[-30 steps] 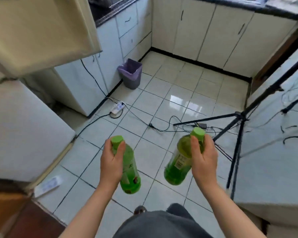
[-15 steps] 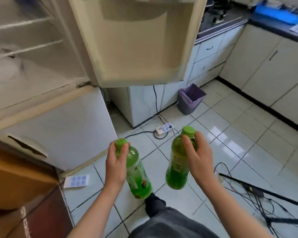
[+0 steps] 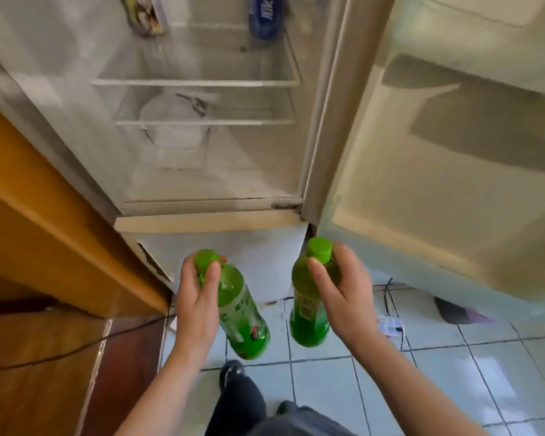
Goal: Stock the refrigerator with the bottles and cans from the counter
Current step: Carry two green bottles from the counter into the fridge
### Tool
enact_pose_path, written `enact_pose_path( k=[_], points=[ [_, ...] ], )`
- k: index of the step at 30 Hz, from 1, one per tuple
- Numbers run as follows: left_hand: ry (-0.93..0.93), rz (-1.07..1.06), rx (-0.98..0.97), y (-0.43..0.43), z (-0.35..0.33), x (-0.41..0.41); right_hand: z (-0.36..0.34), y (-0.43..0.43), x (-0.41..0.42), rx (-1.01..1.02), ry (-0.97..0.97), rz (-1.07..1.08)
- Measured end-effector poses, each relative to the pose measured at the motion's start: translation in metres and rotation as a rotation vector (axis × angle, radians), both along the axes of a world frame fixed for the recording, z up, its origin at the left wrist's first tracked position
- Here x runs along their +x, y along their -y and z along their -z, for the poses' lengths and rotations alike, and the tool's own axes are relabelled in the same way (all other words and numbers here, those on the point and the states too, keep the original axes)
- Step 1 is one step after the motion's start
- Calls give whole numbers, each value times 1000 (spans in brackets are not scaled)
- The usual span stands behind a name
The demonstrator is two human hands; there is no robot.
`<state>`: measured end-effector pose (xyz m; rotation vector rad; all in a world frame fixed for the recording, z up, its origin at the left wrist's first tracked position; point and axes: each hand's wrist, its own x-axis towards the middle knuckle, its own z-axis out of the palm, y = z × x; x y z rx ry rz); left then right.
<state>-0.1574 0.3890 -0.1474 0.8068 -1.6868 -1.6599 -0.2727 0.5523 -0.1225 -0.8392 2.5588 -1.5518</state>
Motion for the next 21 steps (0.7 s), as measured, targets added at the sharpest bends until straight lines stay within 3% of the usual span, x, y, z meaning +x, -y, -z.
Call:
enact_pose_path(
  k=[7,14,21],
  points=[
    [-45,-17,-55,101,-31,-45,-35,106,-53,-190,-89,-29],
    [-260,171,-161,195,-108,-114,-98,196,-109,-409,-87,3],
    [-455,326,-270,257,-191,-174,-168,259,-157,-623,-271,35]
  ],
)
